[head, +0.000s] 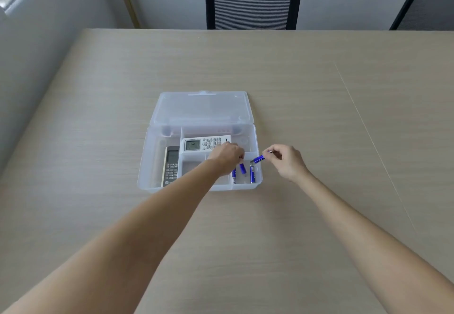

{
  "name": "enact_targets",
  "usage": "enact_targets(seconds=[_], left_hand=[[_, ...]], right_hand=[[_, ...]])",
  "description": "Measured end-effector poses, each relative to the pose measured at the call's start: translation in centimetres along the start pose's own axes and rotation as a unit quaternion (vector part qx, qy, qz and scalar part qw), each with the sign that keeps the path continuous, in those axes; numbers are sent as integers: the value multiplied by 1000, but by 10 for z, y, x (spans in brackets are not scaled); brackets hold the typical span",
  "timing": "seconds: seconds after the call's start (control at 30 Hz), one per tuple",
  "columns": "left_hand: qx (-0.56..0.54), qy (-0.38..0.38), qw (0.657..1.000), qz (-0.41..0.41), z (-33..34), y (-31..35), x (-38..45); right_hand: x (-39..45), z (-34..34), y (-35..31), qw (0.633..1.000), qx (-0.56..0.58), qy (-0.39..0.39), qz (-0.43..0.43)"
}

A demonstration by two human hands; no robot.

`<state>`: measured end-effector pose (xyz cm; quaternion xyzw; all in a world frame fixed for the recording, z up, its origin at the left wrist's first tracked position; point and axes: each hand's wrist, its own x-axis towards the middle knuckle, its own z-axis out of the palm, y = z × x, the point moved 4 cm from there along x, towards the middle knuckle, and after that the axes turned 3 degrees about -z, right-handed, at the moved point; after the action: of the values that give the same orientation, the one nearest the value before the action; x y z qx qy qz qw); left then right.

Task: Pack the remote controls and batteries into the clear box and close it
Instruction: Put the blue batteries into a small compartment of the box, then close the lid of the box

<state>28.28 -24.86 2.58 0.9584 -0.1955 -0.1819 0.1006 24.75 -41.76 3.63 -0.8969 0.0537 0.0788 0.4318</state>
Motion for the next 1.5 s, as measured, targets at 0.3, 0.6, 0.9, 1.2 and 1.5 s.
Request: enact_targets(seconds=[0.3,0.6,0.9,1.2,1.5], left_hand=[[262,-25,964,41,19,13,23],[-25,192,980,35,19,-28,-29],[-127,233,880,-393,44,-175,-121],[-177,251,878,-367,48,-172,-114],[-233,242,871,-358,48,-177,-115]], right_hand=[[39,39,7,961,-244,-120,-49],[39,60,6,966,-236,-93,-42],[122,32,-4,986,82,31,142],[185,63,24,931,287,0,224],[119,26,-44,915,395,4,83]])
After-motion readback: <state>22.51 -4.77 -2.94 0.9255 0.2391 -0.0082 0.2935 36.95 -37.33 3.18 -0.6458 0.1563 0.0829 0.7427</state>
